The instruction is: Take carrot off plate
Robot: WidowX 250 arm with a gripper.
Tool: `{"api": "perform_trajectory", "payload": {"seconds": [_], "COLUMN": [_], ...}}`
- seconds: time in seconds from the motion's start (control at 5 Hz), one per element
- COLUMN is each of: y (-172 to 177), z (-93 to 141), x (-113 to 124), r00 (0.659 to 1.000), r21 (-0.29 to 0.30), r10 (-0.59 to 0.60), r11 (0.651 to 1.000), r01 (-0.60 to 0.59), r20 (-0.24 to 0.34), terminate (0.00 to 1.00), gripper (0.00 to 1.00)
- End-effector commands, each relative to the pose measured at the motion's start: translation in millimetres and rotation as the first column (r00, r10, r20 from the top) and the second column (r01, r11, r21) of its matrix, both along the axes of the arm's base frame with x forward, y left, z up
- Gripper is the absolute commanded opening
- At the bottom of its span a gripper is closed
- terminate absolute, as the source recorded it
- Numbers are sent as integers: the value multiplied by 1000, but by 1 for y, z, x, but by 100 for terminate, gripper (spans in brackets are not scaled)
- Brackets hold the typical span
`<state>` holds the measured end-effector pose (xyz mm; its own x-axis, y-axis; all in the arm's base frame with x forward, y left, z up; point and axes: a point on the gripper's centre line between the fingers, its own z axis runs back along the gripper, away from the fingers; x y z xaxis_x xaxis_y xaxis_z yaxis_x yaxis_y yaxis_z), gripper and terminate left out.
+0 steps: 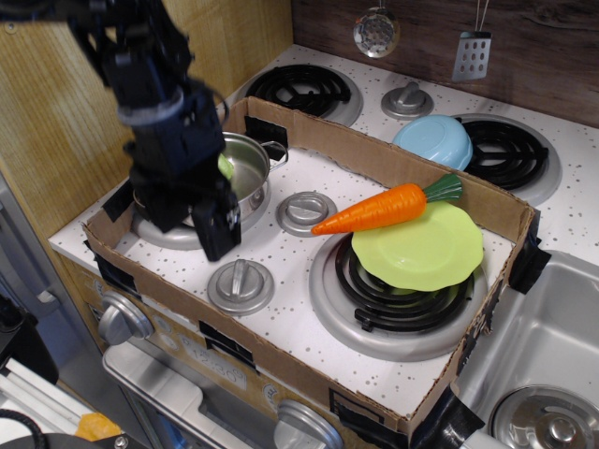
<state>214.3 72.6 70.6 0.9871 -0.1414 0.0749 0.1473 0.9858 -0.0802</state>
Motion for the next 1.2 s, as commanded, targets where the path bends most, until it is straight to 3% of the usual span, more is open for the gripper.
{"api": "perform_trajectory", "payload": {"seconds": [0.0,0.2,0.4,0.6,0.8,1.0], "y": [-21,-39,-55,-68,-77,-82], "z": [36,42,36,36,30,19], "x": [18,35,50,66,82,97], "r00": [975,945,880,851,846,820], "r21": [49,10,23,72,93,166], "r10": [-205,-320,-467,-518,-532,-568], "r11": [978,947,884,855,845,817], "r01": [201,320,467,513,527,552], "r20": [89,67,85,89,45,71], "terminate": [0,0,0,0,0,0], "gripper": [100,100,100,100,100,100]}}
